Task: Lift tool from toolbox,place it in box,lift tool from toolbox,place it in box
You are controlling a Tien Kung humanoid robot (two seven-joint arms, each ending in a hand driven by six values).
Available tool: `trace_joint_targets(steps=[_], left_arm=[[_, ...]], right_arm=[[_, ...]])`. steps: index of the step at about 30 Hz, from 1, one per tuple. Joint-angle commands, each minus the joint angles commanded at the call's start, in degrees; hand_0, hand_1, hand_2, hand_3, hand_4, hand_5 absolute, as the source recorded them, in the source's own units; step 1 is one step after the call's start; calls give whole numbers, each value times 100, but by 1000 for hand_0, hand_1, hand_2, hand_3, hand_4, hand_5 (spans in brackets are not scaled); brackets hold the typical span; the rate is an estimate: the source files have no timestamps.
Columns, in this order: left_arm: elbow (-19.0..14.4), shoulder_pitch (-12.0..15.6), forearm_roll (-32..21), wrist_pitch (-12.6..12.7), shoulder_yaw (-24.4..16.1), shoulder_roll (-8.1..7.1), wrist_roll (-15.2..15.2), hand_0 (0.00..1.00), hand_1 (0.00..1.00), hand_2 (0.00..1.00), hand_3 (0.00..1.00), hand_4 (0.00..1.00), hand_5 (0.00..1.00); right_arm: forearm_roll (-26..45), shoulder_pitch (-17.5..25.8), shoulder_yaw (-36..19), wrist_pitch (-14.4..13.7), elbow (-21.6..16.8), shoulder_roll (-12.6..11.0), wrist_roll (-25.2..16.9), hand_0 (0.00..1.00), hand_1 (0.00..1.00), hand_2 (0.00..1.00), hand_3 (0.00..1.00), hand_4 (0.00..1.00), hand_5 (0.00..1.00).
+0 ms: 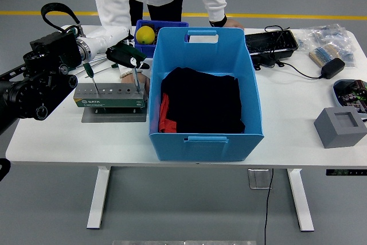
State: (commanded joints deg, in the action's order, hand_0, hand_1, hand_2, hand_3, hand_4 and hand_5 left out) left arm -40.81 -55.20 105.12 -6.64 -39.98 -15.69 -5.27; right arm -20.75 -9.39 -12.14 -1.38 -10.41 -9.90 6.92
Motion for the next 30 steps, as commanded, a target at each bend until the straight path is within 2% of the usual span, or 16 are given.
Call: trace_joint_targets(steps=[4,5,11,12,16,17,22,23,29,30], left_arm=[[9,-5,-31,-5,25,2,-7,271,171,204,270,998,682],[13,-6,-42,-1,39,2,-7,239,123,162,235,998,684],[83,-11,-131,16,141,-7,9,239,123,162,235,998,684],[100,-7,-145,16,154,-5,14,214,86,130,195,998,683],[132,3,-187,24,183,7,30,214,86,130,195,998,683],[134,5,-191,27,185,9,31,183,66,111,164,998,667],[149,9,-286,48,238,27,32,183,66,111,164,998,667],[149,17,-305,51,261,33,34,160,19,79,135,998,662],[133,45,-373,152,258,29,15,160,19,79,135,998,662],[136,49,-402,176,269,22,5,128,2,50,97,998,613]], right_arm=[[28,3,16,-5,0,7,-10,755,758,807,642,909,733],[36,4,20,-8,1,10,-13,755,755,805,641,908,732],[54,-7,27,13,9,21,-18,755,755,805,641,908,732],[39,-9,4,14,9,20,-17,753,755,804,640,908,731],[88,-13,48,10,10,5,-31,753,755,804,640,908,731],[93,-13,49,7,10,3,-36,753,752,804,638,908,731],[-14,-13,-83,1,10,-8,-24,753,752,804,638,908,731],[-87,0,-149,7,10,-11,-11,753,753,802,637,908,730],[-205,46,-316,10,10,-16,-3,753,753,802,637,908,730],[-260,51,-376,12,10,-15,5,752,750,800,635,906,728]])
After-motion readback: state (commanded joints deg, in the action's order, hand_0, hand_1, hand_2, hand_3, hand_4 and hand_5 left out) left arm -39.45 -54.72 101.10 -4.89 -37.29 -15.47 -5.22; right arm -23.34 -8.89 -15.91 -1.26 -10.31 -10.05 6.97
